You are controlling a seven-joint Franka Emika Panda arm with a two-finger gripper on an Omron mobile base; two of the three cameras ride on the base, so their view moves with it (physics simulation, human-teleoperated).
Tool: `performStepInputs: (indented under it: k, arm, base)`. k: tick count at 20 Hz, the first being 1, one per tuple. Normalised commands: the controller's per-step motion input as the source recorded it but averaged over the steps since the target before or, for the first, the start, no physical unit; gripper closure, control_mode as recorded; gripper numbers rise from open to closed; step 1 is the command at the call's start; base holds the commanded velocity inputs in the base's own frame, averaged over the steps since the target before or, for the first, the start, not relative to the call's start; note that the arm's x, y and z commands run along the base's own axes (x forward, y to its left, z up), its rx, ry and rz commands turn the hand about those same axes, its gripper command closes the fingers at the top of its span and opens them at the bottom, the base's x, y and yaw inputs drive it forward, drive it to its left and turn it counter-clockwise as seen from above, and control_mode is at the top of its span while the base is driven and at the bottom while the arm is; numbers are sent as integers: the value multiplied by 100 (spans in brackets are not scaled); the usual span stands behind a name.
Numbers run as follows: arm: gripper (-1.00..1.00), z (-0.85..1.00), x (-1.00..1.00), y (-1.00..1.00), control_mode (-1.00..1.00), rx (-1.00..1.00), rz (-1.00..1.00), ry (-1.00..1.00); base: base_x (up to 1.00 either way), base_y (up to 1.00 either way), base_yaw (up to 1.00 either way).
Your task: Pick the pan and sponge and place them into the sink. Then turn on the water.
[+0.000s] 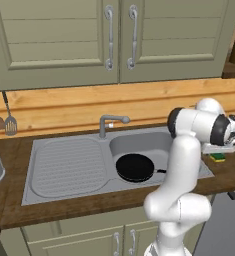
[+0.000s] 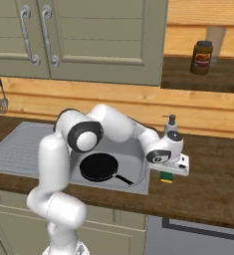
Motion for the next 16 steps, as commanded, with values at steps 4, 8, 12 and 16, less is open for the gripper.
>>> performStepInputs:
  k: [4, 8, 12, 16]
  arm:
    - [100, 5, -48, 70, -100, -16, 2, -20]
    - [100, 47, -50, 99, -100, -29, 9, -23]
    - [100, 74, -41, 100, -100, -38, 8, -11]
    - [100, 75, -16, 100, -100, -32, 2, -1]
  base:
    - [0, 0, 0]
    - [0, 0, 0]
    - [0, 0, 0]
    - [0, 0, 0]
